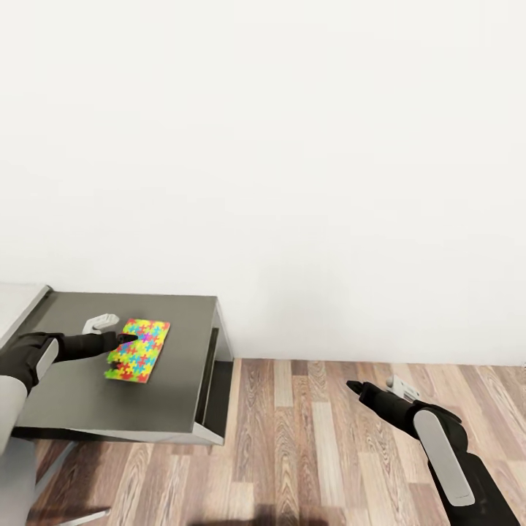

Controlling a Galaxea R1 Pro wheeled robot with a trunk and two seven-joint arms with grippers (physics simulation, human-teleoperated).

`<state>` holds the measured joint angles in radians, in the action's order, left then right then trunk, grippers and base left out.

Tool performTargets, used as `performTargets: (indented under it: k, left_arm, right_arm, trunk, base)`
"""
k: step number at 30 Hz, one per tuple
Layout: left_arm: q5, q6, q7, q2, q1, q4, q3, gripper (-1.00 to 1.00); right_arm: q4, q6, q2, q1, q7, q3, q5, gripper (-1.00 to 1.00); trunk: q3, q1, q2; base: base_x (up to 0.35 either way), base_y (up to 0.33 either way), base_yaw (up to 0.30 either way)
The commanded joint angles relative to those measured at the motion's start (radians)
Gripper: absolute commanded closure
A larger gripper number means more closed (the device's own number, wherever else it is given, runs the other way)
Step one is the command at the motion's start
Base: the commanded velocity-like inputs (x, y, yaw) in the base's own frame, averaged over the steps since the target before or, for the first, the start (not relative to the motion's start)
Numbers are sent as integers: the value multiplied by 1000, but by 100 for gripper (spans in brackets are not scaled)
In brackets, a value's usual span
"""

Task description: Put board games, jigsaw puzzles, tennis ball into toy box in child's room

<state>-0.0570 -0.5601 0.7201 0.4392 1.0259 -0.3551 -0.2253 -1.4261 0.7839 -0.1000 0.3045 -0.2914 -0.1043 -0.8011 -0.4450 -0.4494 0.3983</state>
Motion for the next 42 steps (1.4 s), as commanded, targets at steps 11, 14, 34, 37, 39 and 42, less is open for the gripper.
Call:
performTargets:
  k: [11, 14, 34, 37, 39, 42]
  left_arm:
    - [-7, -7, 6, 0, 0, -1, -8, -100]
    - [-7, -8, 6, 0, 0, -1, -8, -100]
    - [-6, -7, 9, 0, 0, -1, -8, -100]
    - [-6, -7, 9, 0, 0, -1, -8, -100]
    - [-6, -7, 9, 0, 0, -1, -8, -100]
    - [-6, -6, 12, 0, 0, -1, -8, -100]
  right_arm:
    - [-1, 4, 0, 1, -9, 0, -10, -100]
    - [-2, 3, 0, 1, -9, 0, -10, -100]
    - [-2, -7, 0, 1, -9, 0, -10, -100]
    - [-2, -9, 0, 1, -9, 0, -10, -100]
    - [-1, -9, 0, 1, -9, 0, -10, -100]
    - [-1, -9, 0, 1, -9, 0, -10, -100]
  trunk:
    - [0, -1, 2]
    - [0, -1, 2]
    - [0, -1, 2]
    - [0, -1, 2]
    - [0, -1, 2]
    - [0, -1, 2]
  base:
    - [0, -84, -25]
    - [0, -3, 0]
    - [0, -38, 0]
    - [0, -3, 0]
    - [0, -1, 0]
    - [0, 0, 0]
